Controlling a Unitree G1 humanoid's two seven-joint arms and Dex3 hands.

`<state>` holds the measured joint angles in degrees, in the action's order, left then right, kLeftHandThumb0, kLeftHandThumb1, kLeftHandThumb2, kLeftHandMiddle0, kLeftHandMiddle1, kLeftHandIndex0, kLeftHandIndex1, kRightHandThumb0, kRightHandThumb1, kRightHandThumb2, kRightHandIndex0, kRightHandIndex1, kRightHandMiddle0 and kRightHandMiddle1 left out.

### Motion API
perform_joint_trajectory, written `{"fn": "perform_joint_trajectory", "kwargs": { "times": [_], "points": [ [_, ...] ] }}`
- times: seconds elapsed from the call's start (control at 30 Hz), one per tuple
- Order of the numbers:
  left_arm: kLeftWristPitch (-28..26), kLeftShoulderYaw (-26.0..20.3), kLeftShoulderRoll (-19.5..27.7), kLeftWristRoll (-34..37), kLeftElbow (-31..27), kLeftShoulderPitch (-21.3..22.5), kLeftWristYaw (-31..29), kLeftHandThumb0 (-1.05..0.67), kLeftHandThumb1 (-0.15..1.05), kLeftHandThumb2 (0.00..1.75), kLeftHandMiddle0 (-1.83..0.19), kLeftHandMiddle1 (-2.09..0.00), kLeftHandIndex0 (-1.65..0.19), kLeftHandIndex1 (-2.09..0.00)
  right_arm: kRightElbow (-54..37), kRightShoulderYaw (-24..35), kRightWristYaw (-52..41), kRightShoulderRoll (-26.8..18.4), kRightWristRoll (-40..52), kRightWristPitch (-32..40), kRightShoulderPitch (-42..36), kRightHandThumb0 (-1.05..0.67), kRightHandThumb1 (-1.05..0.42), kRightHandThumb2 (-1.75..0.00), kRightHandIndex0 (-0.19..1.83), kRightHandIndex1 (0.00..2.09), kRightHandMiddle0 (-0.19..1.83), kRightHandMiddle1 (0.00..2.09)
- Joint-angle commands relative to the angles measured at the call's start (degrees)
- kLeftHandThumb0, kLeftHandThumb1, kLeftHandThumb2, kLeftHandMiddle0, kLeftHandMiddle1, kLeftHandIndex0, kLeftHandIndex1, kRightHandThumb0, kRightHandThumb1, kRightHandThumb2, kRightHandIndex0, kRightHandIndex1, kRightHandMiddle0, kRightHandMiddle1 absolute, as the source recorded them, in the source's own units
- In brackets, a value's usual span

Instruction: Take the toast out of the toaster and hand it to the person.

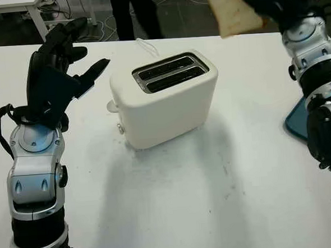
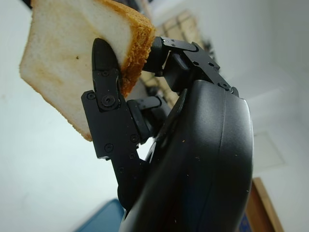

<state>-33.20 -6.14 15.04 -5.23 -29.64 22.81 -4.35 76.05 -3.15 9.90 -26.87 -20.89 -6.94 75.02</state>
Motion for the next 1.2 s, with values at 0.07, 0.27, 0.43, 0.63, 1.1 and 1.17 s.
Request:
{"fn": "perform_joint_trajectory", "kwargs": {
  "times": [0.07,0.27,0.43,0.63,1.1,1.17],
  "points": [
    [-0.1,-0.1,0.5,-0.4,-0.2,-0.4,0.0,-0.48,0.92,0.14,-0.06,-0.89,-0.30,-0.27,-0.2,0.4,0.5,0.4,1.0,-0.3,-1.5,-0.21,-0.92,-0.33,0.80,1.75,0.49,1.75],
    [0.5,0.2,1.0,-0.7,0.1,-0.4,-0.2,-0.49,0.92,0.15,-0.08,-0.89,-0.31,-0.27,-0.1,-1.0,0.3,0.4,-0.2,0.8,-2.1,-0.16,-0.92,-0.31,0.68,1.75,0.52,1.56],
    [0.2,0.3,1.1,-0.7,-0.1,-0.2,-0.1,-0.50,0.92,0.15,-0.08,-0.88,-0.31,-0.27,0.1,-1.8,-0.7,0.6,-0.4,0.0,-3.0,-0.27,-0.92,-0.30,0.69,1.75,0.46,1.71],
    [-0.8,0.2,0.6,-0.5,-0.6,0.0,0.2,-0.48,0.92,0.15,-0.07,-0.87,-0.30,-0.26,0.3,-5.9,1.4,0.7,-4.0,2.4,-2.8,-0.27,-0.92,-0.30,0.64,1.75,0.47,1.56],
    [-0.5,0.1,0.8,-0.4,-0.5,-0.2,0.0,-0.47,0.92,0.15,-0.07,-0.88,-0.31,-0.25,0.2,-3.9,-0.2,0.7,-1.4,2.4,-2.8,-0.26,-0.92,-0.30,0.68,1.75,0.43,1.69],
    [-0.3,0.2,0.9,-0.6,-0.5,-0.3,0.0,-0.47,0.92,0.15,-0.08,-0.88,-0.31,-0.26,0.1,-4.2,-0.1,0.5,-1.9,2.0,-2.9,-0.25,-0.92,-0.30,0.61,1.75,0.49,1.51]
  ]
}}
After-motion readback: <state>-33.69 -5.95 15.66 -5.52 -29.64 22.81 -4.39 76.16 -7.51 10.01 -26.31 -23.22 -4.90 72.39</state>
